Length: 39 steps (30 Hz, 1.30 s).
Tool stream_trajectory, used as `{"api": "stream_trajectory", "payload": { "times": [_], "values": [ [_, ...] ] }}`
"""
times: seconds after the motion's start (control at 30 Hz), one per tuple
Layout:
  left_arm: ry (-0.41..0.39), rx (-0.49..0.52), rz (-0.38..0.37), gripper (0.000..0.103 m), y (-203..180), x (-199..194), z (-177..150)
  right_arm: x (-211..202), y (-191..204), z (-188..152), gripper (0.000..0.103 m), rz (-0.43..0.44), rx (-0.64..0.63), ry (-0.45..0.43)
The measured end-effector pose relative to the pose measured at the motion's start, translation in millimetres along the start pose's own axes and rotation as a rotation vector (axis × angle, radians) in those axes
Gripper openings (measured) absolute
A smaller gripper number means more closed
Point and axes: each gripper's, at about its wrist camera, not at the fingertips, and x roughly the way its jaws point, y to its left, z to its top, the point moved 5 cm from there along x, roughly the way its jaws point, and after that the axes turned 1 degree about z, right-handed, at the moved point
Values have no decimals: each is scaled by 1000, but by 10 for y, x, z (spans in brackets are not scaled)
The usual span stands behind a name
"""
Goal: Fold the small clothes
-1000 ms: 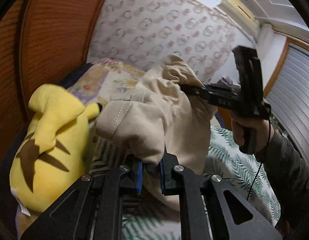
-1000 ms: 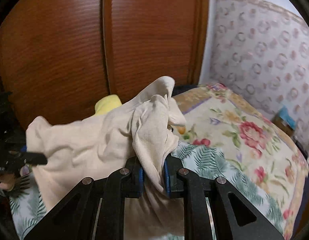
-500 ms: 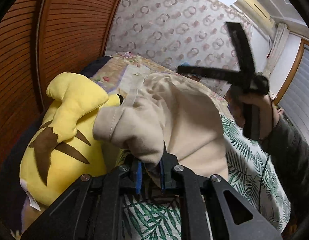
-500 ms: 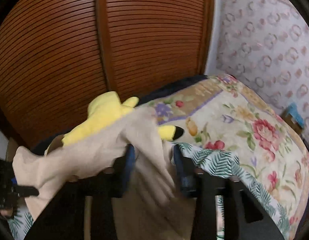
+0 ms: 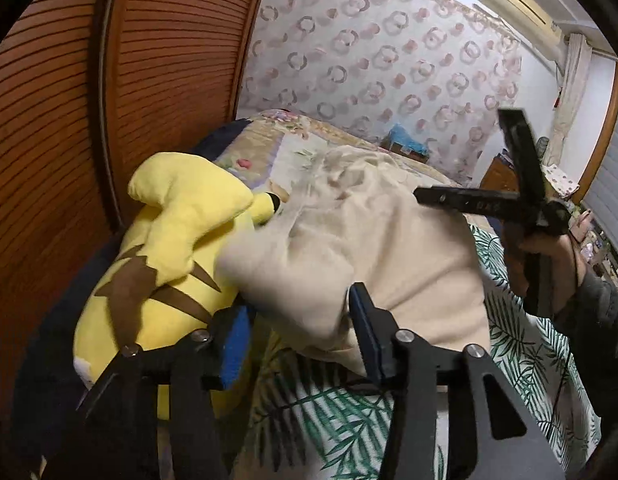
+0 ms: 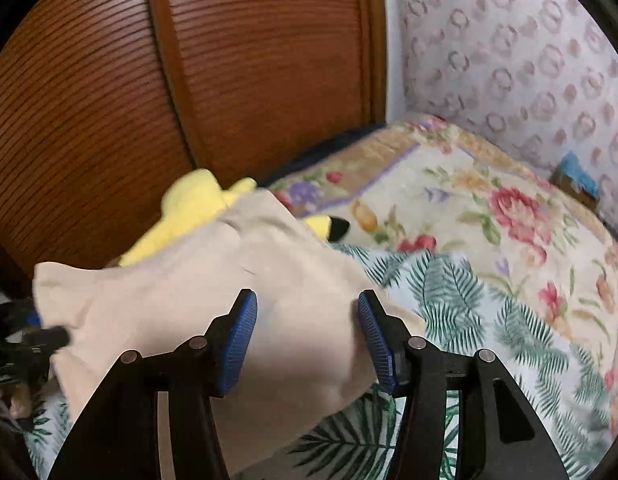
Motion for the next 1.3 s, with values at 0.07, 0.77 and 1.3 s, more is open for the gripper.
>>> {"api": "stream_trajectory", "payload": {
  "times": [0.07, 0.77, 1.3],
  "values": [
    [-9, 10, 3, 70, 20, -49, 18, 156, -26, -17, 55, 9, 14, 16],
    [-133, 157, 57, 87, -532, -784, 41, -1272, 692, -711, 55, -20, 13, -139],
    [-124, 309, -24, 87, -1440, -1089, -404, -2772, 1169, -1991, 67, -158, 88, -235]
  ]
}}
